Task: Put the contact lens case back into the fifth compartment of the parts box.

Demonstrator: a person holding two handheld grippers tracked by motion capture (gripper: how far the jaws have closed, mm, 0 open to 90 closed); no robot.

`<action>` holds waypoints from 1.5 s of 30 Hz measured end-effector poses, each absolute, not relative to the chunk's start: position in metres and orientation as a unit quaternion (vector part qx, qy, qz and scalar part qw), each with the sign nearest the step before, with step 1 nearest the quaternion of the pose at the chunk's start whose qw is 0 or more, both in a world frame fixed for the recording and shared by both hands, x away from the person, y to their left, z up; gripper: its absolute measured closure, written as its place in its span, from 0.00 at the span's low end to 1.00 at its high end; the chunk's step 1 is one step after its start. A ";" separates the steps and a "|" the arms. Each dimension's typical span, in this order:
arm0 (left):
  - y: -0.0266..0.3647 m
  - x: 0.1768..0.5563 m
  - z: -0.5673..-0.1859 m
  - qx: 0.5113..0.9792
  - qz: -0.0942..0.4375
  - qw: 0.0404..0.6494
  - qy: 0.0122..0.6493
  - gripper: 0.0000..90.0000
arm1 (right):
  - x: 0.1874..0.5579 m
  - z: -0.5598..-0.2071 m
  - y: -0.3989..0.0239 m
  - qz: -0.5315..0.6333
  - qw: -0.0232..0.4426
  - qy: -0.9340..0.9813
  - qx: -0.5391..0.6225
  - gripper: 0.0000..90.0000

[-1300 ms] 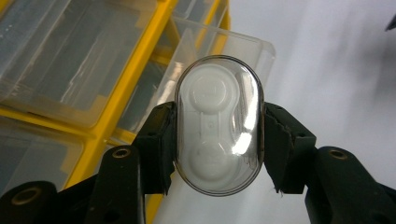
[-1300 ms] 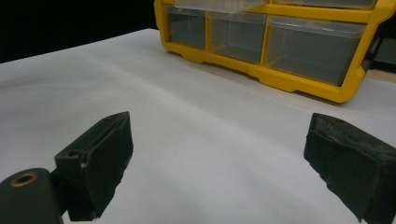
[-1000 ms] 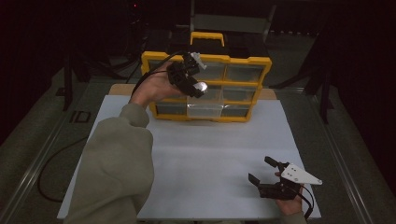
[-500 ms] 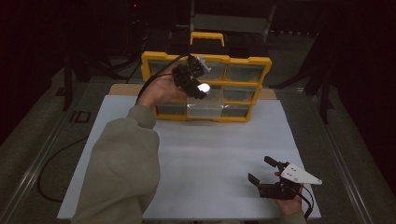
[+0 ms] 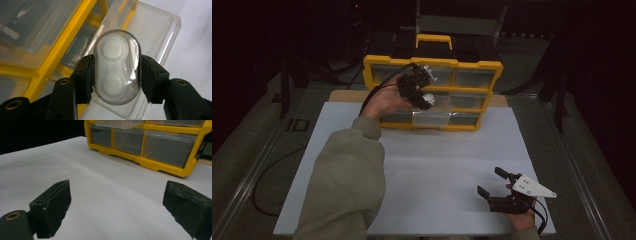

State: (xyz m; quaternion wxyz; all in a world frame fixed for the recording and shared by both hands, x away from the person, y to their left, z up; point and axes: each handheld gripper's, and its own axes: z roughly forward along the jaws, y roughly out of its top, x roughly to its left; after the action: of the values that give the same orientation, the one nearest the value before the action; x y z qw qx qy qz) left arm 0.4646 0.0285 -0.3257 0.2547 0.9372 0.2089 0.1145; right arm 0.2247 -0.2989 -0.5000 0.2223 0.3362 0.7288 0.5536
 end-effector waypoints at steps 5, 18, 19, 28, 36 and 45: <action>0.034 0.460 -0.324 0.926 0.134 0.276 0.220 0.34 | 0.224 -0.500 -0.299 0.551 0.223 0.730 0.336 0.09; 0.069 0.436 -0.313 0.899 0.187 0.312 0.245 0.00 | 0.224 -0.500 -0.297 0.552 0.221 0.730 0.337 0.09; 0.074 0.432 -0.315 0.897 0.191 0.312 0.247 0.00 | 0.224 -0.500 -0.297 0.551 0.225 0.731 0.334 0.09; 0.116 0.394 -0.343 0.879 0.215 0.333 0.264 0.00 | 0.226 -0.502 -0.294 0.547 0.223 0.736 0.331 0.09; 0.157 0.358 -0.383 0.844 0.242 0.376 0.295 0.00 | 0.226 -0.502 -0.292 0.546 0.224 0.736 0.330 0.09; 0.203 0.304 -0.448 0.791 0.272 0.425 0.345 0.00 | 0.227 -0.503 -0.290 0.546 0.224 0.737 0.328 0.09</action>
State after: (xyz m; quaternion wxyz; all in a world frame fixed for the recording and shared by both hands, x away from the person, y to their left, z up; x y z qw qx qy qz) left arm 0.3037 0.2030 -0.4477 0.4253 0.7914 0.3450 0.2718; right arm 0.2267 -0.2897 -0.5033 0.2245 0.3283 0.7375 0.5459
